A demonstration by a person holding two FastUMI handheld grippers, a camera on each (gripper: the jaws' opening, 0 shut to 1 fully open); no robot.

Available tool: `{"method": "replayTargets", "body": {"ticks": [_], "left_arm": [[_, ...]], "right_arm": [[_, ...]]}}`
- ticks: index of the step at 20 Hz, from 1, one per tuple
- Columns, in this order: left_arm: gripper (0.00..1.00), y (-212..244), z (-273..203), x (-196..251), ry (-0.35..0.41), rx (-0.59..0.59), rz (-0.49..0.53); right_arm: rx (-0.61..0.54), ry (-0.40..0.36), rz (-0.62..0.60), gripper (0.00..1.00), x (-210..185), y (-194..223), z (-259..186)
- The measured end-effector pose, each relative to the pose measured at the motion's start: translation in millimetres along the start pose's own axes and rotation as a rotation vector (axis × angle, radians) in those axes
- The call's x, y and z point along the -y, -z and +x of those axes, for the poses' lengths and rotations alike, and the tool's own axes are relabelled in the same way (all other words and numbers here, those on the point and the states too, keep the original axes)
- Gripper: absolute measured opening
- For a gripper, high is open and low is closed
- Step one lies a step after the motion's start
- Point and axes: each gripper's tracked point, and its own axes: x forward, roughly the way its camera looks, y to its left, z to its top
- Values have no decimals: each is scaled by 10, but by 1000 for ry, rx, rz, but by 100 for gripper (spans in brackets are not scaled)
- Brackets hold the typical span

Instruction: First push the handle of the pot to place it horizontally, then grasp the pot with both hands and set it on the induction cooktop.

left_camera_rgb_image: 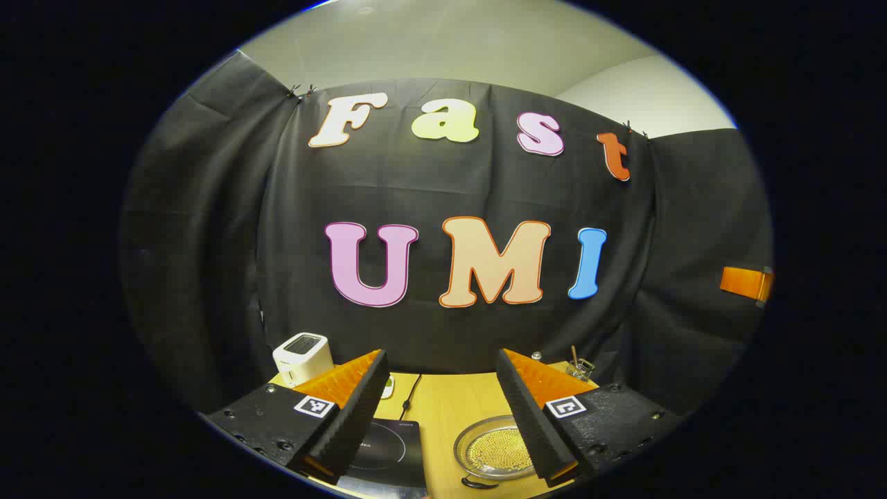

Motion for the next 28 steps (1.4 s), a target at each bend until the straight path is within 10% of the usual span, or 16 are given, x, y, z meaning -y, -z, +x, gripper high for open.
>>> {"method": "replayTargets", "body": {"ticks": [22, 25, 28], "left_arm": [[92, 74, -295, 294, -169, 10, 0], [91, 78, -445, 243, -217, 18, -26], [91, 122, -571, 159, -259, 12, -17]], "right_arm": [[-74, -150, 47, 92, 419, 273, 493], [-103, -188, 78, 85, 429, 405, 462], [-111, -210, 81, 55, 417, 483, 486]]}}
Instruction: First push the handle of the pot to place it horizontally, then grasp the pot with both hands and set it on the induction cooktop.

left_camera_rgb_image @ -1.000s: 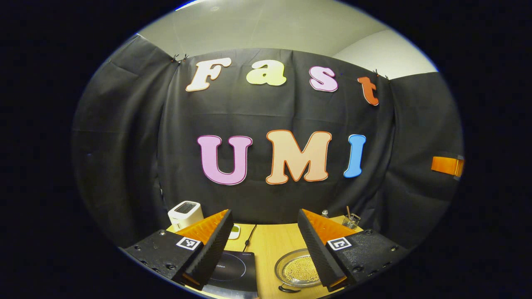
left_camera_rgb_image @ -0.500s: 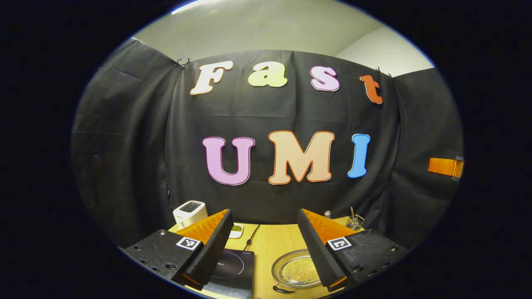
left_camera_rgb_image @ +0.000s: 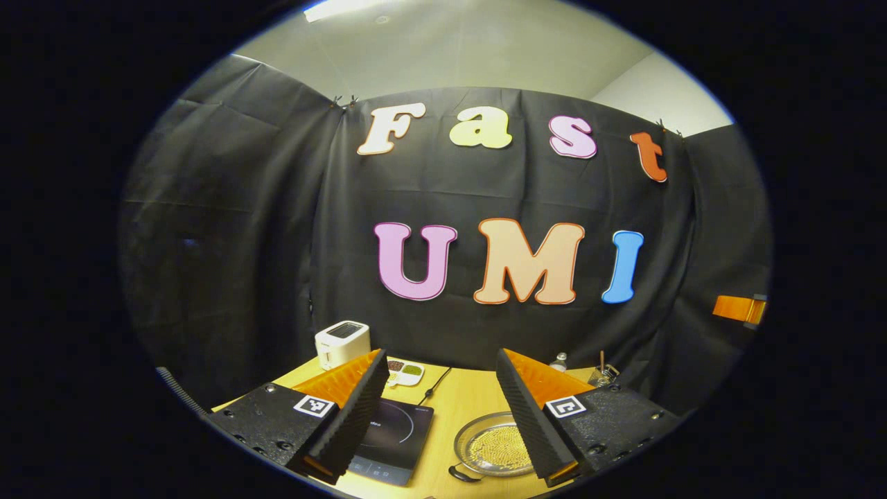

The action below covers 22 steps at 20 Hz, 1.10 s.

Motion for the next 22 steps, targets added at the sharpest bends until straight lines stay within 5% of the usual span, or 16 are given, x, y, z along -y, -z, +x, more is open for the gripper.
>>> {"method": "replayTargets", "body": {"ticks": [2, 5, 6, 7, 8, 16, 18, 22], "left_arm": [[95, 23, -56, -45, -17, -5, 9], [91, 57, -115, -98, -33, -14, 10], [95, 61, -119, -111, -39, -15, 8], [94, 67, -139, -127, -43, -15, 6], [94, 75, -143, -135, -47, -17, 6], [95, 182, -190, -201, -69, -34, 30], [89, 235, -175, -240, -68, -44, 30], [94, 302, -71, -345, -39, -67, 33]], "right_arm": [[-12, -15, -8, 27, -18, 74, 40], [-39, -41, -27, 27, -72, 187, 66], [-52, -53, -37, 38, -137, 244, 56], [-62, -63, -51, 38, -172, 282, 67], [-78, -76, -64, 27, -207, 358, 76], [-220, -172, -120, 27, -583, 1059, 79], [-287, -179, -137, 27, -645, 1361, 55], [-449, -197, -109, 28, -889, 2004, -37]]}}
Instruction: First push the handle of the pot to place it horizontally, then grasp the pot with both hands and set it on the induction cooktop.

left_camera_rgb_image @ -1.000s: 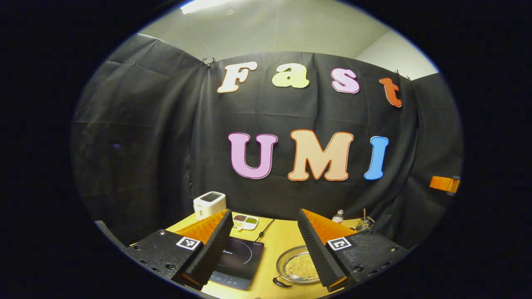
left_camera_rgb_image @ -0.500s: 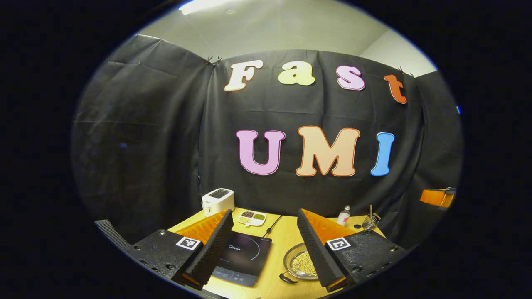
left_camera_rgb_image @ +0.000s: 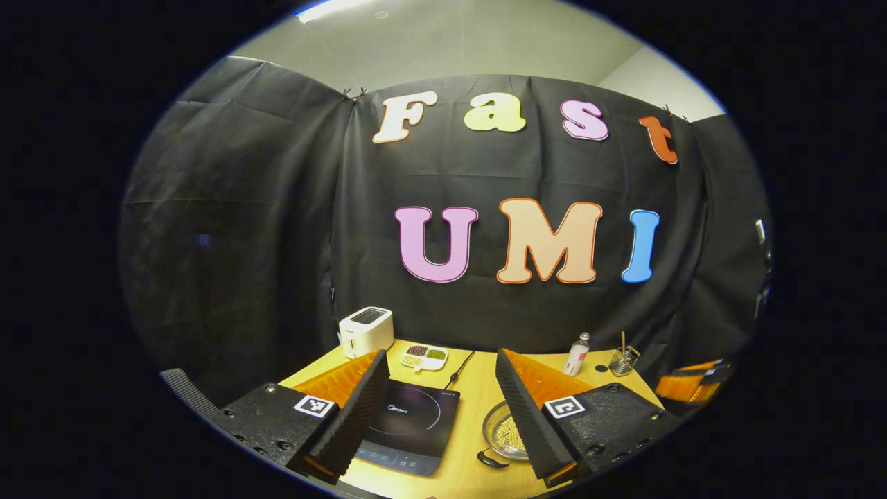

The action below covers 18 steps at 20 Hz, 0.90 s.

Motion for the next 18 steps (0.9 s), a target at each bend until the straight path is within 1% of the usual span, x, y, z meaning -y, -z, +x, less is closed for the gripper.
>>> {"method": "replayTargets", "body": {"ticks": [1, 2, 3, 4, 5, 6, 7, 8, 9, 10, 11, 14, 15, 16, 18], "left_arm": [[94, 11, 48, -34, 11, -7, 8], [94, 26, 87, -77, 23, -14, 21], [95, 35, 137, -106, 37, -20, 33], [95, 41, 189, -131, 53, -24, 45], [95, 43, 238, -147, 70, -25, 54], [90, 63, 291, -169, 85, -30, 60], [90, 84, 338, -191, 99, -33, 64], [90, 96, 393, -203, 113, -36, 66], [92, 111, 432, -221, 128, -40, 69], [94, 137, 474, -239, 139, -42, 72], [94, 153, 512, -265, 149, -46, 74], [95, 228, 623, -374, 174, -60, 72], [99, 273, 661, -416, 177, -68, 72], [95, 308, 701, -476, 179, -75, 72], [95, 365, 777, -571, 182, -88, 70]], "right_arm": [[-37, -3, 16, 28, -77, 123, 69], [-65, 18, 14, 28, -85, 343, 283], [-88, 43, 70, 39, -156, 352, 318], [-125, 16, 103, 12, -242, 438, 295], [-158, 21, 128, 12, -295, 577, 383], [-186, 36, 135, 7, -337, 699, 459], [-218, 47, 139, 7, -351, 864, 502], [-254, 55, 143, 0, -391, 1015, 562], [-289, 60, 150, 7, -438, 1140, 615], [-322, 65, 158, 0, -481, 1263, 667], [-352, 69, 165, 7, -523, 1373, 713], [-429, 93, 163, 7, -620, 1655, 803], [-453, 99, 161, 7, -647, 1727, 832], [-475, 107, 162, 7, -676, 1810, 854], [-514, 127, 162, 7, -702, 1949, 914]]}}
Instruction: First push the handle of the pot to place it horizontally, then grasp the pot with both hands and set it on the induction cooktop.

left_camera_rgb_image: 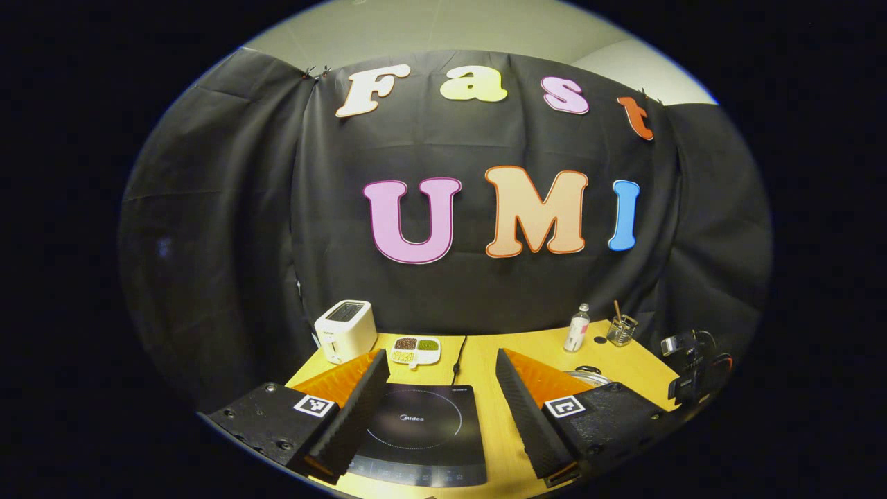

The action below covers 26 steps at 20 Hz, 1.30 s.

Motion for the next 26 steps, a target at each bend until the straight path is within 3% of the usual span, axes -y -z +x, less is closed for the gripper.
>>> {"method": "replayTargets", "body": {"ticks": [3, 4, 5, 15, 18, 19, 21, 22, 25, 26], "left_arm": [[95, 145, 67, -160, 7, -31, -10], [90, 195, 86, -200, 12, -45, -19], [95, 249, 109, -236, 18, -58, -30], [95, 516, 381, -561, 39, -113, -68], [95, 547, 422, -700, 25, -117, -72], [95, 571, 432, -772, 12, -119, -71], [95, 611, 435, -931, -18, -119, -66], [95, 631, 422, -1000, -28, -121, -65], [95, 717, 377, -1141, -45, -136, -74], [95, 736, 367, -1183, -50, -139, -77]], "right_arm": [[-66, 38, 0, 7, 4, 172, 164], [-88, 45, 9, 7, -8, 233, 214], [-107, 50, 20, 7, -25, 274, 257], [-193, 119, 81, 7, -50, 336, 541], [-220, 122, 87, 7, -141, 374, 590], [-224, 126, 87, 0, -153, 375, 604], [-225, 132, 86, 0, -192, 349, 624], [-227, 132, 83, 7, -220, 340, 638], [-225, 123, 75, 0, -333, 276, 692], [-222, 121, 76, 7, -377, 250, 718]]}}
